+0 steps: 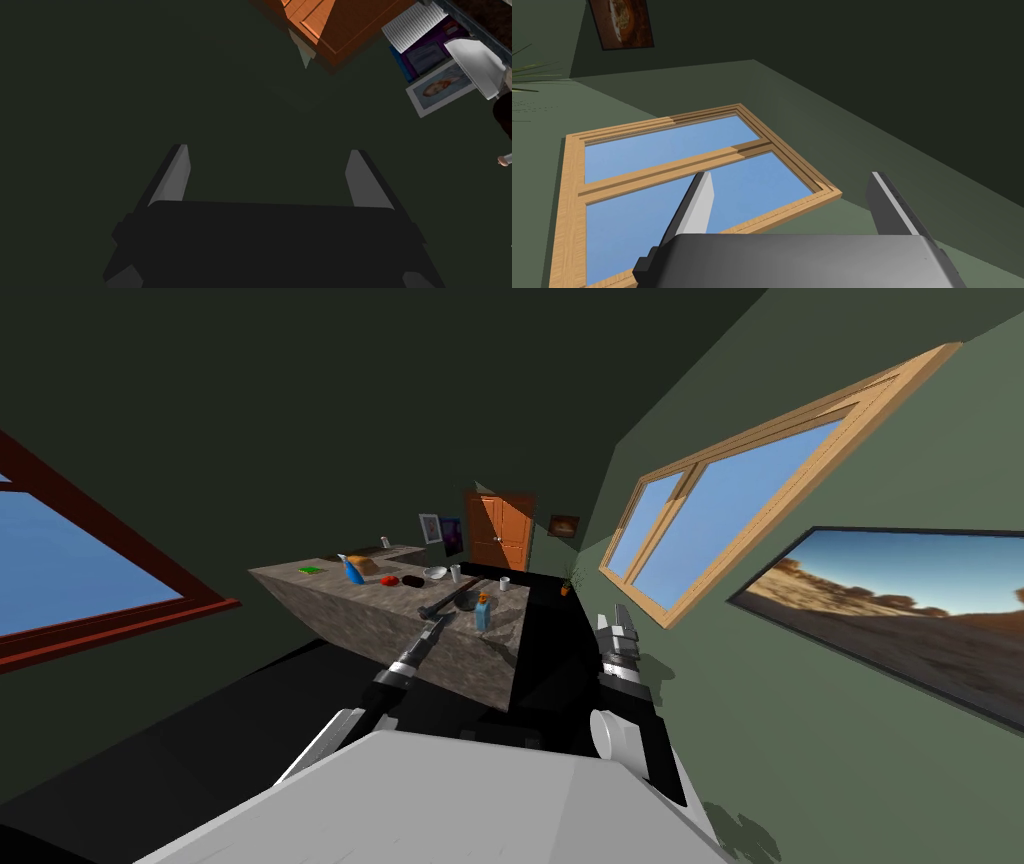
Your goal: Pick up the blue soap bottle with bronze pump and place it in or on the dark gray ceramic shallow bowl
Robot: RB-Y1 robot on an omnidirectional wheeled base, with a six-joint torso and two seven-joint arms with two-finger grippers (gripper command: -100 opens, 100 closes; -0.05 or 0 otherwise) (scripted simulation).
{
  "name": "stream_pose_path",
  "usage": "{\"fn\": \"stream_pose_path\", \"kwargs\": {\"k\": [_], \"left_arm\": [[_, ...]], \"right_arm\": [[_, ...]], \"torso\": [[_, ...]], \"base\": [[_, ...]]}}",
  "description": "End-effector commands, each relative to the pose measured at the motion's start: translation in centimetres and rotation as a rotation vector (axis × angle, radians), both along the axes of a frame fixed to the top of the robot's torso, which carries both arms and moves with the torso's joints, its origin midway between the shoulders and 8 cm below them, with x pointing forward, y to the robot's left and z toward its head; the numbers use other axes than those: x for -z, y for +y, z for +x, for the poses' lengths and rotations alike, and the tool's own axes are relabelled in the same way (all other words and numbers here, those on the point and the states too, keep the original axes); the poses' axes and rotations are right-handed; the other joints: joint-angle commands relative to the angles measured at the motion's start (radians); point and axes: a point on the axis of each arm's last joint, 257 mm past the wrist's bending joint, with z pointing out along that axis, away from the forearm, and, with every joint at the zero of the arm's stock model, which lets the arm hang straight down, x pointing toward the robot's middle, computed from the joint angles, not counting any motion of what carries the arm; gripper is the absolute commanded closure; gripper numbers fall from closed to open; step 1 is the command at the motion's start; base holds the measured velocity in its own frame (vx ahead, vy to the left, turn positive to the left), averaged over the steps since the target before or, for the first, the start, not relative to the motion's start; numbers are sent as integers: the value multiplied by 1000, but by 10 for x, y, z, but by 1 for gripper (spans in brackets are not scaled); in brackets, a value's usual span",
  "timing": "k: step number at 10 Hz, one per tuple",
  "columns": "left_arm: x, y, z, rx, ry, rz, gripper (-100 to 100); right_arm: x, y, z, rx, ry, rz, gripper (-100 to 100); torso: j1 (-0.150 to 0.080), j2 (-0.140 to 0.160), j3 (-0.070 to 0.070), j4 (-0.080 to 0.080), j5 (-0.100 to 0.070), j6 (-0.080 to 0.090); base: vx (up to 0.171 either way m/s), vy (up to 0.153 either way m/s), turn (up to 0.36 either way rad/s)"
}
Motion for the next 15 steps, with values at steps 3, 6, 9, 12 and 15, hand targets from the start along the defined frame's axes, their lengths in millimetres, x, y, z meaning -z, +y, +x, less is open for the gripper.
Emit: {"fn": "stream_pose_path", "kwargs": {"k": [3, 6, 9, 12, 15], "left_arm": [[25, 5, 3, -6, 40, 121, -100], [42, 11, 5, -8, 66, 220, -100], [58, 18, 6, -8, 87, 315, -100], [70, 26, 7, -9, 105, 396, -100], [80, 38, 9, -12, 121, 482, -100]], "right_arm": [[0, 0, 0, 0, 0, 0, 0], [0, 0, 0, 0, 0, 0, 0], [0, 0, 0, 0, 0, 0, 0], [0, 0, 0, 0, 0, 0, 0], [0, 0, 0, 0, 0, 0, 0]], "torso": [[-2, -1, -1, 0, 0, 0], [-2, -2, -1, 0, -1, 0], [-1, -1, -1, 0, 0, 0], [-1, -2, -1, 0, 0, 0], [1, -2, -1, 0, 0, 0]], "base": [[35, -95, -39], [44, -102, -55], [38, -91, -47], [49, -79, -41], [68, -59, -43]]}}
